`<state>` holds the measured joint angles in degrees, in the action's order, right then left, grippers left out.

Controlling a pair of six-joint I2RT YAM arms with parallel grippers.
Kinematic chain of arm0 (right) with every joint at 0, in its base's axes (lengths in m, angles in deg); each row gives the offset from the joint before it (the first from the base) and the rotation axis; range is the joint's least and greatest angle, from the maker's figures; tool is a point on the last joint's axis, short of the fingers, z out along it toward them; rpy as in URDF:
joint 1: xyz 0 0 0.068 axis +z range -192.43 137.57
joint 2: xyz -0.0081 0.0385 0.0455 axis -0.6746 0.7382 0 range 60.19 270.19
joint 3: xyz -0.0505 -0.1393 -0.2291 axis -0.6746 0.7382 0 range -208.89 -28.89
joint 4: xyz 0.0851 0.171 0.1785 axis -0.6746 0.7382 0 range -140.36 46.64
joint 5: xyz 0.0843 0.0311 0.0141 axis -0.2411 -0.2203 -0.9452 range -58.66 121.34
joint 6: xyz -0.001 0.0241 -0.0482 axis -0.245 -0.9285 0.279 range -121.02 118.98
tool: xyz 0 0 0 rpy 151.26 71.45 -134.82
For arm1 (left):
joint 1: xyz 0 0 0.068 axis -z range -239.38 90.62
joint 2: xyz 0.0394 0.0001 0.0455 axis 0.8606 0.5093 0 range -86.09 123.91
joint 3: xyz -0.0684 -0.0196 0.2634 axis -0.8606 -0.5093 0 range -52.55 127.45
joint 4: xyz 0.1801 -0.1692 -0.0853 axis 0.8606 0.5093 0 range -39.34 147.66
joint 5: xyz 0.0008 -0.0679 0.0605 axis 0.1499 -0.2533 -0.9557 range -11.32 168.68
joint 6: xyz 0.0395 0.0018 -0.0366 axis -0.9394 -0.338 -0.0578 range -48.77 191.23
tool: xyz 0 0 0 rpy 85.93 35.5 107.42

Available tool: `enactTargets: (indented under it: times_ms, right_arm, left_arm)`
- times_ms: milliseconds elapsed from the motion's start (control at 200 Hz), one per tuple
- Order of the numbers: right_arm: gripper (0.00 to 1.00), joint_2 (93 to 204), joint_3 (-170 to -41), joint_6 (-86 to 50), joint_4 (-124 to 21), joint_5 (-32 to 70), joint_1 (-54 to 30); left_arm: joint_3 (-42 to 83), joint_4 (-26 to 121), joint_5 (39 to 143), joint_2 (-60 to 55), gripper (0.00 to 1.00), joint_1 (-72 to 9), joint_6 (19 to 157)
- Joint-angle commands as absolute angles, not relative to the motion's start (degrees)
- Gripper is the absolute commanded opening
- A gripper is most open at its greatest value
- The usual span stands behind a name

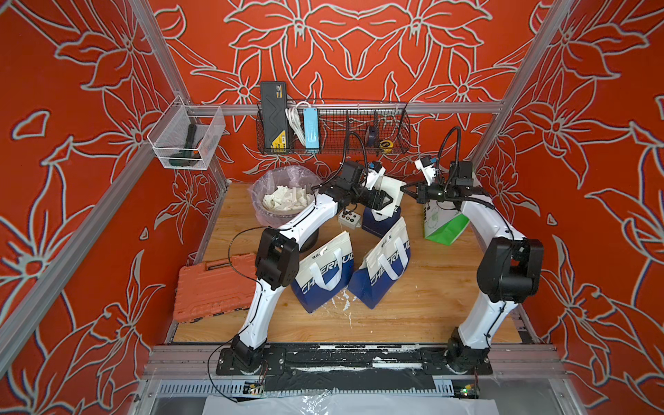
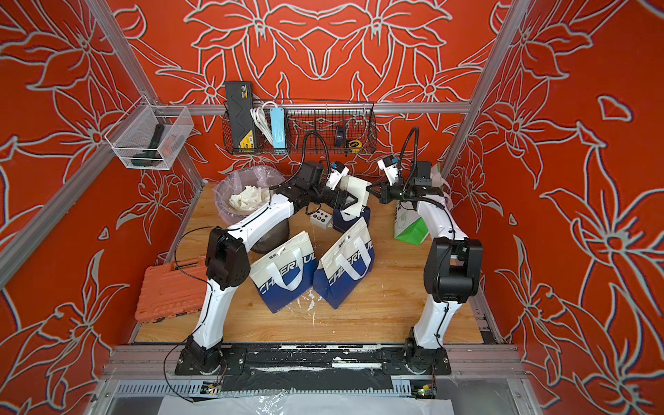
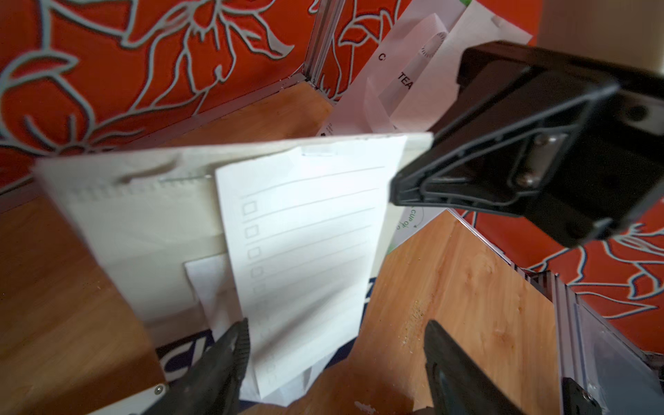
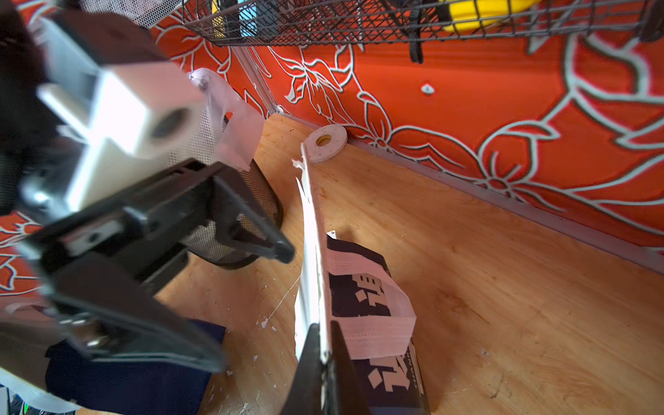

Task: Shred takeout receipts and throw away
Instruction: Pick up the takeout bag from the center of the board, then tear off the takeout receipt from the takeout bag.

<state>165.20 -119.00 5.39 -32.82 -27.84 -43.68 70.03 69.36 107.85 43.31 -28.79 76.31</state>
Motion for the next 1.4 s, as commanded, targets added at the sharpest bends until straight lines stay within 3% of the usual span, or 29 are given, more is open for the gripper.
enactTargets:
  times_ms: [0,330,881,1231,1331,1396]
  right_arm:
    - [0.0,162.9,-118.0,5.7,-33.9,-30.4,-44.0]
    - [0.0,163.4,-117.9,6.6,-33.0,-32.0,-44.0]
    - [0.0,163.8,-118.1,6.7,-32.5,-34.3,-43.9]
    - [0.0,164.0,-117.8,6.9,-31.7,-35.5,-43.8]
    - [0.0,164.1,-117.8,7.6,-31.0,-35.4,-43.8]
    - [0.0,164.0,-117.7,7.8,-30.8,-35.1,-43.6]
  left_arm:
    - [71.6,66.9,107.5,44.5,0.74,-29.6,77.6]
    - [71.8,64.2,117.2,45.9,0.66,-30.7,78.1]
    - [72.4,61.2,126.3,47.6,0.41,-31.5,81.1]
    - [73.3,57.0,127.6,49.0,0.49,-31.4,84.5]
    - [74.1,56.0,127.0,49.1,0.58,-31.4,85.6]
    - [74.3,54.4,127.4,49.2,0.56,-31.5,87.1]
